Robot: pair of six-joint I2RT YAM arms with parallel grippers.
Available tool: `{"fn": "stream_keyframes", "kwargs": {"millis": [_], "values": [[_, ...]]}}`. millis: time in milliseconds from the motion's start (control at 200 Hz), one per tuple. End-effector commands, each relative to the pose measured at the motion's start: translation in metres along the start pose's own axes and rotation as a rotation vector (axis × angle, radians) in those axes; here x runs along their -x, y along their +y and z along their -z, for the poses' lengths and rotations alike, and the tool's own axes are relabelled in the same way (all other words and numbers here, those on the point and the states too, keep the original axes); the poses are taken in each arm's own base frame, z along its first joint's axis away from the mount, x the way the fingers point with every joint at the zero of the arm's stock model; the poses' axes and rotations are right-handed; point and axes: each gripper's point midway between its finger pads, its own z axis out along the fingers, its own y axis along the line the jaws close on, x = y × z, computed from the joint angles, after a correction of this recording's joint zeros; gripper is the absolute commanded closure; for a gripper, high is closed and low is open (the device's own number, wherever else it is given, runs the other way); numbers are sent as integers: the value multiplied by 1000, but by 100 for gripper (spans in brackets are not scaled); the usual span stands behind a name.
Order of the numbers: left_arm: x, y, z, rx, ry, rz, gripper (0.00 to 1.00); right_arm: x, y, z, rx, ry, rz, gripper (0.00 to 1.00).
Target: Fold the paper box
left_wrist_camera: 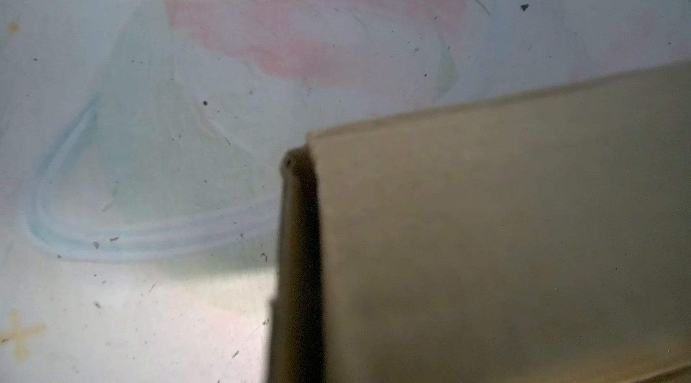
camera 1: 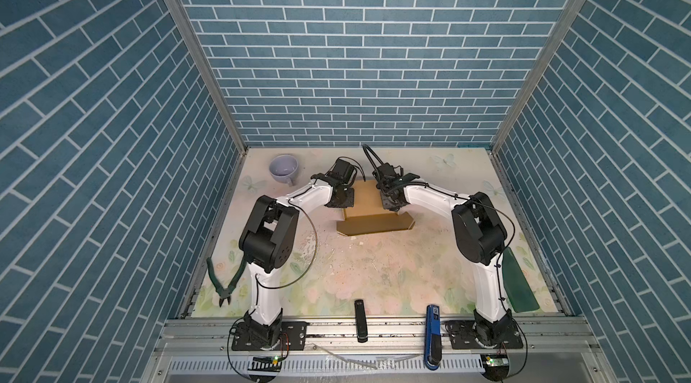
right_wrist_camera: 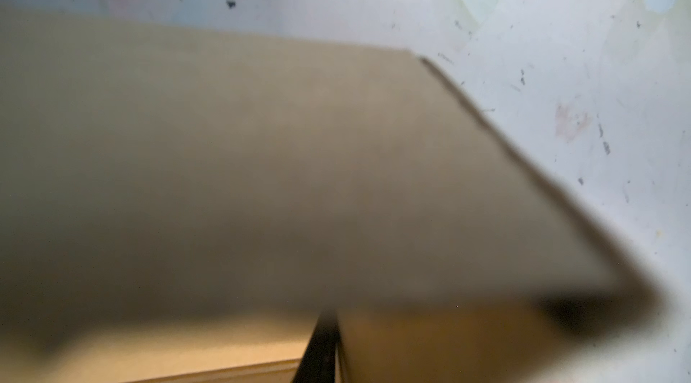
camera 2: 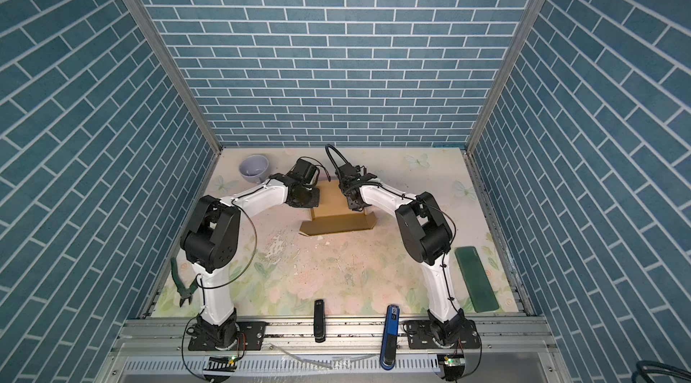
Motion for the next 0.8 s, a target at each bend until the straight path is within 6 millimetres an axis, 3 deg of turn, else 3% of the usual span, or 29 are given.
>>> {"fn": "stream_keyframes", "kwargs": {"millis": [0,330,400,525,795], "values": [[-5,-5,7,-13,-7,-30,89,1,6,16,41,-22,-19,79],[-12,-3,5,-13,-1,-32,89,14,6,21,50,-59,-115,78],[-12,-3,5,-13,-4,-39,89,14,6,20,46,-59,-114,88],[-9,-2,7,-4,-13,-41,89,10,5,16,28,-38,-92,96],[-3,8,10,58,-27,-65,89,8,-2,17,-28,-28,-17,100]]}}
